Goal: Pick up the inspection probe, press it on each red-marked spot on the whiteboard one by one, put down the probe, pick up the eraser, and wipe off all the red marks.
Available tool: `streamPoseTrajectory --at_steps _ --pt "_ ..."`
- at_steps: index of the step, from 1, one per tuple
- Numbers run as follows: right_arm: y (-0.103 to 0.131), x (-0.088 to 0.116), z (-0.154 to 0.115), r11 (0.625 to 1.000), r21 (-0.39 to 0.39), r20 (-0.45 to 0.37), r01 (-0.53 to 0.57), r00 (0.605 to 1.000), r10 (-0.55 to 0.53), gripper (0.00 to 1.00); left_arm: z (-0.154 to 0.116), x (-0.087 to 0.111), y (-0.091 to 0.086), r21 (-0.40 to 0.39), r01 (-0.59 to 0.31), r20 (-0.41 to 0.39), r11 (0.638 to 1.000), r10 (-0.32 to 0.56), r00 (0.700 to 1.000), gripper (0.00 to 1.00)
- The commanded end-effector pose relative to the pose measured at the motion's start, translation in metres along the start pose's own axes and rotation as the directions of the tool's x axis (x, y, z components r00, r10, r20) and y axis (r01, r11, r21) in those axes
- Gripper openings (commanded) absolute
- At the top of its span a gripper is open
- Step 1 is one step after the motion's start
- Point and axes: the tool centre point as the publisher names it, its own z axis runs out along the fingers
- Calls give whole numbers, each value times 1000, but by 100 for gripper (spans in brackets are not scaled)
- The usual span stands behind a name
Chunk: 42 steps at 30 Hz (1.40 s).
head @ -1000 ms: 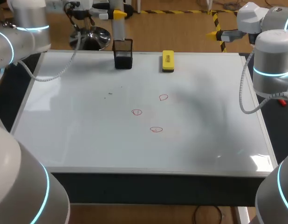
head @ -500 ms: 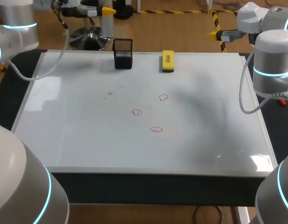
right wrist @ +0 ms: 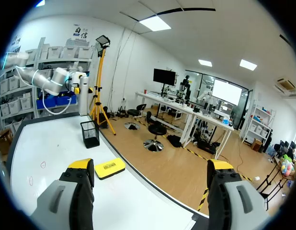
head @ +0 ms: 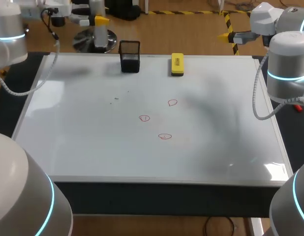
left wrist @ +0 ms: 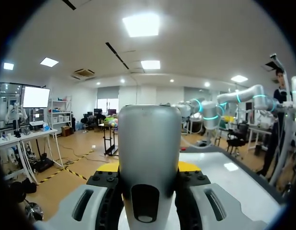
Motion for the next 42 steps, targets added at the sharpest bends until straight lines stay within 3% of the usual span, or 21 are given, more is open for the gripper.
streamPoseTrajectory --at_steps 1,14,24,42 --pt "0 0 0 1000 3 -1 0 1000 0 100 -12 11 5 1 2 69 1000 -2 998 0" --pt "0 0 0 1000 3 -1 0 1000 0 100 -36 16 32 53 28 71 998 -32 997 0" --pt "0 0 0 1000 3 -1 0 1000 0 100 -49 18 53 45 52 75 998 -56 996 0" --pt "0 0 0 1000 3 -1 0 1000 0 100 -51 14 69 34 85 59 996 -87 994 0"
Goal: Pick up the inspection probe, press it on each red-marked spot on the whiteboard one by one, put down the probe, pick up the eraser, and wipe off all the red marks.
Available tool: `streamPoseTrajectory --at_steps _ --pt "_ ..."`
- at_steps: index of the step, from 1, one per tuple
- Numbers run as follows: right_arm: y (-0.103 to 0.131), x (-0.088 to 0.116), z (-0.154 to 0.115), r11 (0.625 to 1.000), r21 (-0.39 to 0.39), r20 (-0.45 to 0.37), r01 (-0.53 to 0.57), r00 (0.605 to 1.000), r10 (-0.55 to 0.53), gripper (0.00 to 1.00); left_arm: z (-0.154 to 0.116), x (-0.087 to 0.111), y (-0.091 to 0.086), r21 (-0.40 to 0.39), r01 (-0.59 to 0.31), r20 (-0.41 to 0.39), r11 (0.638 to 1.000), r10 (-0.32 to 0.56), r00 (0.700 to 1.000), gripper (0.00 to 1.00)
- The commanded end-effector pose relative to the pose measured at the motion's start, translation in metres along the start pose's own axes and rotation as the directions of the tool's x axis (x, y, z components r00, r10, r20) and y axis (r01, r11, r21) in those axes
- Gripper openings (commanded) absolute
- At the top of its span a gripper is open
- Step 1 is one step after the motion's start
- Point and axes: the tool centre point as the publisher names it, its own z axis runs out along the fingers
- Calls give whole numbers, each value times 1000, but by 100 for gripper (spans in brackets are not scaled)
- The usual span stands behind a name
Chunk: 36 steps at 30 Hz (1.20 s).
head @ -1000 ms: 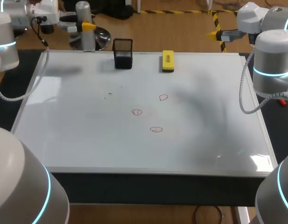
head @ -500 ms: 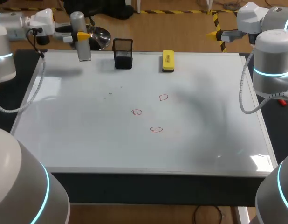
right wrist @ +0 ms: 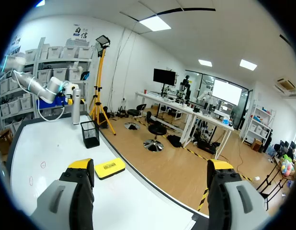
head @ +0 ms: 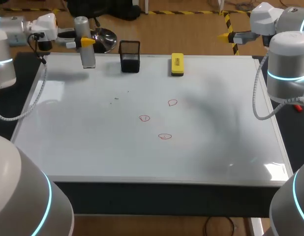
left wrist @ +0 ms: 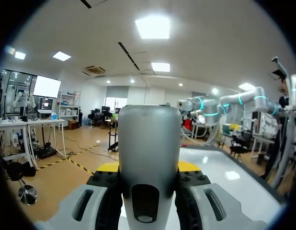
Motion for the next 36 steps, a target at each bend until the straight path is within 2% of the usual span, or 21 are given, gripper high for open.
streamPoseTrajectory --at_steps 1,33,36 --pt "0 0 0 1000 3 -1 0 1000 0 100 1 -4 0 -2 3 -6 1000 -3 1000 0" --pt "0 0 0 1000 3 -1 0 1000 0 100 1 -4 0 -5 3 -5 1000 -3 1000 0" --pt "0 -6 6 998 39 -51 54 997 -52 100 1 -4 0 -5 3 -5 1000 -3 1000 0"
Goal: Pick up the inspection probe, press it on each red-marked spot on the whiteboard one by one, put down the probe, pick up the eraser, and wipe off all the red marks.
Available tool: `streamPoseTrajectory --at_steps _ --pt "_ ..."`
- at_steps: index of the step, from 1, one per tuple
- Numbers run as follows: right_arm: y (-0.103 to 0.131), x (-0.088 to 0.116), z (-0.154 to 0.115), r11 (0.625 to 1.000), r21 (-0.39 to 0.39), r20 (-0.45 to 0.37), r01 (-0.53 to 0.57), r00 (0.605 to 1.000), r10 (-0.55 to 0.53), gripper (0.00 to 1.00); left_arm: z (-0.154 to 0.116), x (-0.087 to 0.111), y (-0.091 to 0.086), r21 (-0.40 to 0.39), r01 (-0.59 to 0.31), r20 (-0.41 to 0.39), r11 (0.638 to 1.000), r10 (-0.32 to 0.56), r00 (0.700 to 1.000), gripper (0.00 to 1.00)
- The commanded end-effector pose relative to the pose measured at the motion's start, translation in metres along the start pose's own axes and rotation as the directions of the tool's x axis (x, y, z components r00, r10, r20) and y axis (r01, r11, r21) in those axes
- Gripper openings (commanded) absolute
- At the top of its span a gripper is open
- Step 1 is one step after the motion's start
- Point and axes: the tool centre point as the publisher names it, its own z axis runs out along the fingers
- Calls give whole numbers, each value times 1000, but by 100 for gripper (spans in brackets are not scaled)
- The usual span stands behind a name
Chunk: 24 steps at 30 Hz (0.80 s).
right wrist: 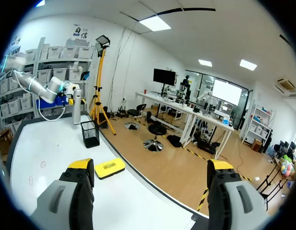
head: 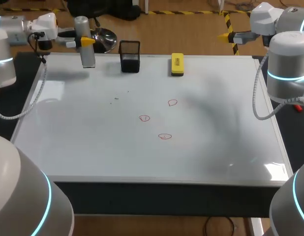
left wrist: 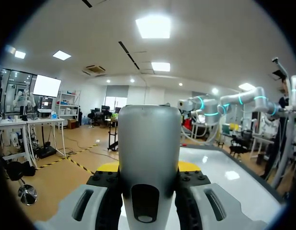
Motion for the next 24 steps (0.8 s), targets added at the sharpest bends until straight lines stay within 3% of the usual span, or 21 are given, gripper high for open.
streamPoseTrajectory --at_steps 1,5,10,15,19,22,24 --pt "4 -6 8 997 45 -66 60 996 -57 100 1 -1 -1 0 0 -1 1000 0 1000 0" --pt "15 -1 20 991 54 -137 124 984 -116 100 1 -1 -1 0 0 -1 1000 0 1000 0" --pt "17 7 38 971 78 -319 224 929 -189 100 1 -1 -1 0 0 -1 1000 0 1000 0" --pt "17 20 54 928 99 -516 358 816 -260 100 1 -1 -1 0 0 -1 1000 0 1000 0" --pt "16 31 61 887 94 -604 451 734 -310 100 1 -1 -1 0 0 -1 1000 0 1000 0" --pt "13 41 67 845 79 -677 529 650 -344 100 1 -1 -1 0 0 -1 1000 0 1000 0" --pt "13 49 69 803 56 -739 593 566 -366 100 1 -1 -1 0 0 -1 1000 0 1000 0"
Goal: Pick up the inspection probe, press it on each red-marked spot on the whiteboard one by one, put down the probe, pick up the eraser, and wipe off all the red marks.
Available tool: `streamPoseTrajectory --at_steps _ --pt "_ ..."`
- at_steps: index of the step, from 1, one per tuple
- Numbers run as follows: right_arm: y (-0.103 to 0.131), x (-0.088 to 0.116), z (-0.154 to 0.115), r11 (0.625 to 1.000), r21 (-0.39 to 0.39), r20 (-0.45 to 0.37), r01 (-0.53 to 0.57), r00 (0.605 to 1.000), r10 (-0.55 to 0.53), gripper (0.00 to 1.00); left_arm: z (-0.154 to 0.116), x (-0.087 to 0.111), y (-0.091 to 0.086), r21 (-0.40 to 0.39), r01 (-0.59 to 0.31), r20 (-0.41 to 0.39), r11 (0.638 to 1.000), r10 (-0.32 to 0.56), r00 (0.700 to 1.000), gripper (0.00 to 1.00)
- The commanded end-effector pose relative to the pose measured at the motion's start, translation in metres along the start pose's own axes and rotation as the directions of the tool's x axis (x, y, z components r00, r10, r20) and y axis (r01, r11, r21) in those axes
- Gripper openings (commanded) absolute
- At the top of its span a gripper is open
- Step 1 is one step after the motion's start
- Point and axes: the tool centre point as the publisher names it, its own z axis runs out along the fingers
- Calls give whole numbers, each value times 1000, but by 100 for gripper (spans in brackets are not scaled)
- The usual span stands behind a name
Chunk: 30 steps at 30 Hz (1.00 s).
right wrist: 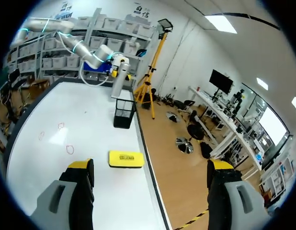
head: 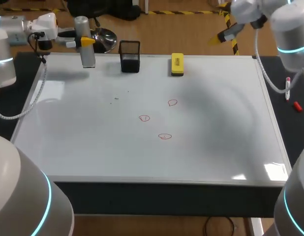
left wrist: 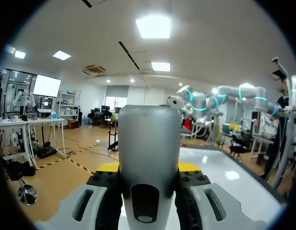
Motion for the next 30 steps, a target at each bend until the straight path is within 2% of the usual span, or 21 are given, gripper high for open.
streamPoseTrajectory --at_steps 1,3,7,13,18,27,30 --pt "6 1 11 971 130 -399 202 907 -135 100 1 -1 -1 0 0 -1 1000 0 1000 0" --pt "7 6 16 952 149 -467 267 868 -170 100 1 -1 -1 0 0 -1 1000 0 1000 0" --pt "10 16 23 920 160 -549 358 807 -218 100 1 -1 -1 0 0 -1 1000 0 1000 0" --pt "6 29 33 828 202 -636 524 713 -295 100 1 -1 -1 0 0 -1 1000 0 1000 0" --pt "3 39 43 789 187 -650 585 676 -347 100 1 -1 -1 0 0 -1 1000 0 1000 0" --pt "-12 54 61 626 180 -703 759 544 -457 100 1 -1 -1 0 0 -1 1000 0 1000 0" --pt "-15 55 66 589 163 -708 792 509 -489 100 1 -1 -1 0 0 -1 1000 0 1000 0"
